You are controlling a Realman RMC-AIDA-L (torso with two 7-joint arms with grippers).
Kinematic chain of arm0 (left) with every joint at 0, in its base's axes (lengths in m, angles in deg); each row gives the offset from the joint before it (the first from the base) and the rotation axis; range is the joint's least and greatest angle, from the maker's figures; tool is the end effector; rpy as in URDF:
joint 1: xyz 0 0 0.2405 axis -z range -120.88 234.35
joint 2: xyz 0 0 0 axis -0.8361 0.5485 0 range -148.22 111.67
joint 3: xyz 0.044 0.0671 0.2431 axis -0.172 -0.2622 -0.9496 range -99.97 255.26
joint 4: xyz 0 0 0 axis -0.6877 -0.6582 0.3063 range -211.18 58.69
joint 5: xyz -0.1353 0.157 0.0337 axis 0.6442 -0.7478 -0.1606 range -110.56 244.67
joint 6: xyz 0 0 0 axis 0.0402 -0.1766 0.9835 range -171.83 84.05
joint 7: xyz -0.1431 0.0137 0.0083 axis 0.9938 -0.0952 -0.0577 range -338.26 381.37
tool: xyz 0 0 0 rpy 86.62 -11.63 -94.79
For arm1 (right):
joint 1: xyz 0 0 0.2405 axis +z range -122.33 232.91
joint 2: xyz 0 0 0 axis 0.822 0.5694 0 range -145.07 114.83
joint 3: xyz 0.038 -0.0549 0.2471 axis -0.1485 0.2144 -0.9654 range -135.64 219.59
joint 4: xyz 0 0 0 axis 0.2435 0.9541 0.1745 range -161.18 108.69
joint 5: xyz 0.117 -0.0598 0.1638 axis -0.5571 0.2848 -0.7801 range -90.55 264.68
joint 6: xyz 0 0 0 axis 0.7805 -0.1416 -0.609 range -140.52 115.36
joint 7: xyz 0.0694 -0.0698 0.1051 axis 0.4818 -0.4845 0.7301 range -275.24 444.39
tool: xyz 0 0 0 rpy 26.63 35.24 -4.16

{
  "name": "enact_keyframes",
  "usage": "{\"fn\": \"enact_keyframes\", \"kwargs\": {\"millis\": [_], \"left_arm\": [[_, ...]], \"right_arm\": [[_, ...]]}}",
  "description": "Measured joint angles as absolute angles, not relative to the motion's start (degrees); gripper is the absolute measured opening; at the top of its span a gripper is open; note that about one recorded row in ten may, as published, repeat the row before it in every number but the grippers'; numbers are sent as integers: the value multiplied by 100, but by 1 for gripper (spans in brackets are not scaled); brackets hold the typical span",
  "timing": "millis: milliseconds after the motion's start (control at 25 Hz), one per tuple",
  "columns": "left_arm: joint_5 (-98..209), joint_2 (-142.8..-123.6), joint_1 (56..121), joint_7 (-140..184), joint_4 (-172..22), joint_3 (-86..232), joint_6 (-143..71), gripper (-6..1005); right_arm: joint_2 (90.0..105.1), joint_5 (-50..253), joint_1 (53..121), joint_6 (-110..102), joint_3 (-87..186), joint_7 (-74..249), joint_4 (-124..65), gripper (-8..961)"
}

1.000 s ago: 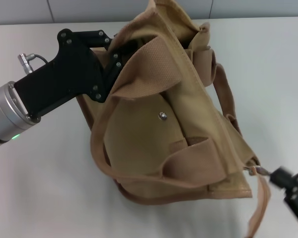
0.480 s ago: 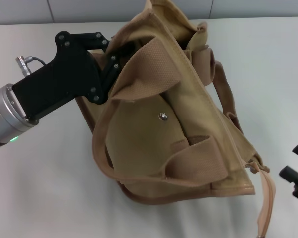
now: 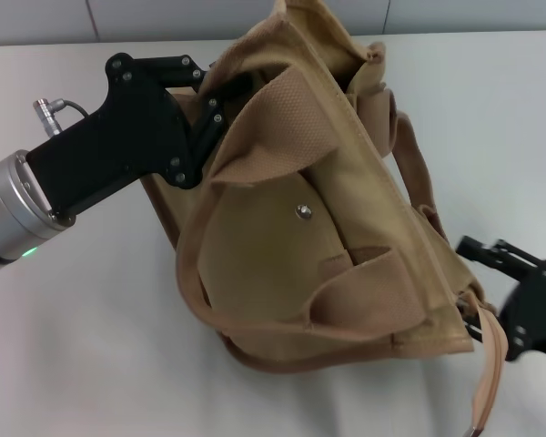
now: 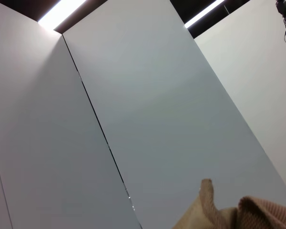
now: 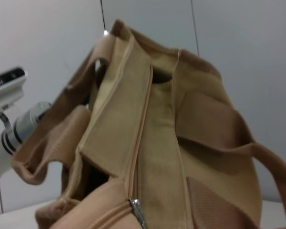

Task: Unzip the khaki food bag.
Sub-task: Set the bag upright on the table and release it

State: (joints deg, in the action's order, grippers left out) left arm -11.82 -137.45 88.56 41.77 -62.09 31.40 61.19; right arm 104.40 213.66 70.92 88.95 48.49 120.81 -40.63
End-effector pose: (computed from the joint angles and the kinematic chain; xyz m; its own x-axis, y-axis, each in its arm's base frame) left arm -0.2121 0.3007 -0.0075 0.5072 -0.5118 0.6934 0.0378 -0.7906 -0.6112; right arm 0.3266 0.2039 -0.0251 0.6748 -0.0834 -0.7332 -0.4748 -0.8097 -0.3449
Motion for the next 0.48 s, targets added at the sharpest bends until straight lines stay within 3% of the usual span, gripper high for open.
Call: {"fn": "enact_keyframes", "kwargs": {"millis": [40, 480], "left_arm": [[-1181, -13745, 8856, 4178, -6209, 3140, 6122, 64], [-1202, -13745, 8804, 3758, -6975, 3133, 6130, 64]], "right_arm": [[10441, 21365, 7198, 8793, 4898, 12087, -4020, 753], [10464, 20241, 7779, 8151, 4800, 12065, -3778, 335]]}}
